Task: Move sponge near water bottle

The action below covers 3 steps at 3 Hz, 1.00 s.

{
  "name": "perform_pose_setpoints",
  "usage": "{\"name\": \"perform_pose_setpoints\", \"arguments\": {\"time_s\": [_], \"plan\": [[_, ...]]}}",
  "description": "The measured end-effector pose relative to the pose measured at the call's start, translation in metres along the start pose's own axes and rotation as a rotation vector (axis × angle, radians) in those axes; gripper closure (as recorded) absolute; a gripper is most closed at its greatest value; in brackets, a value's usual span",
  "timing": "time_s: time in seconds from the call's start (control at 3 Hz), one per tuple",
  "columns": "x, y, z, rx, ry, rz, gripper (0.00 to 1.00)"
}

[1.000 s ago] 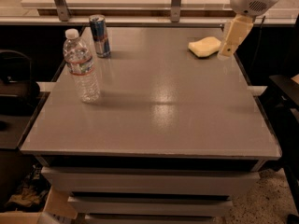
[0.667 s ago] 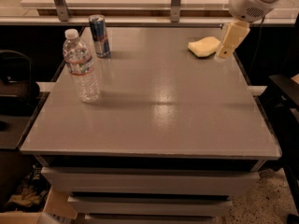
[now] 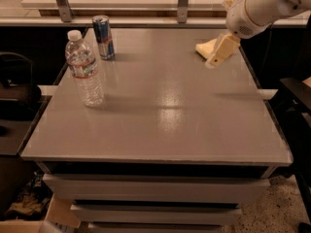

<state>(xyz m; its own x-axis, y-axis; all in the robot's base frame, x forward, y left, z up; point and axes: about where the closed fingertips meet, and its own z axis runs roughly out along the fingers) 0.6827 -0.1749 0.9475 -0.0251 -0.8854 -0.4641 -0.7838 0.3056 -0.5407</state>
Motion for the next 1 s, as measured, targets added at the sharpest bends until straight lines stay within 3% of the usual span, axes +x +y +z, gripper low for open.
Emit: {"name": "perform_pose_setpoints", "arguments": {"time_s": [1.0], "plan": [[0.015, -0.026, 0.068, -0.018, -0.07, 0.127, 0.0]]}}
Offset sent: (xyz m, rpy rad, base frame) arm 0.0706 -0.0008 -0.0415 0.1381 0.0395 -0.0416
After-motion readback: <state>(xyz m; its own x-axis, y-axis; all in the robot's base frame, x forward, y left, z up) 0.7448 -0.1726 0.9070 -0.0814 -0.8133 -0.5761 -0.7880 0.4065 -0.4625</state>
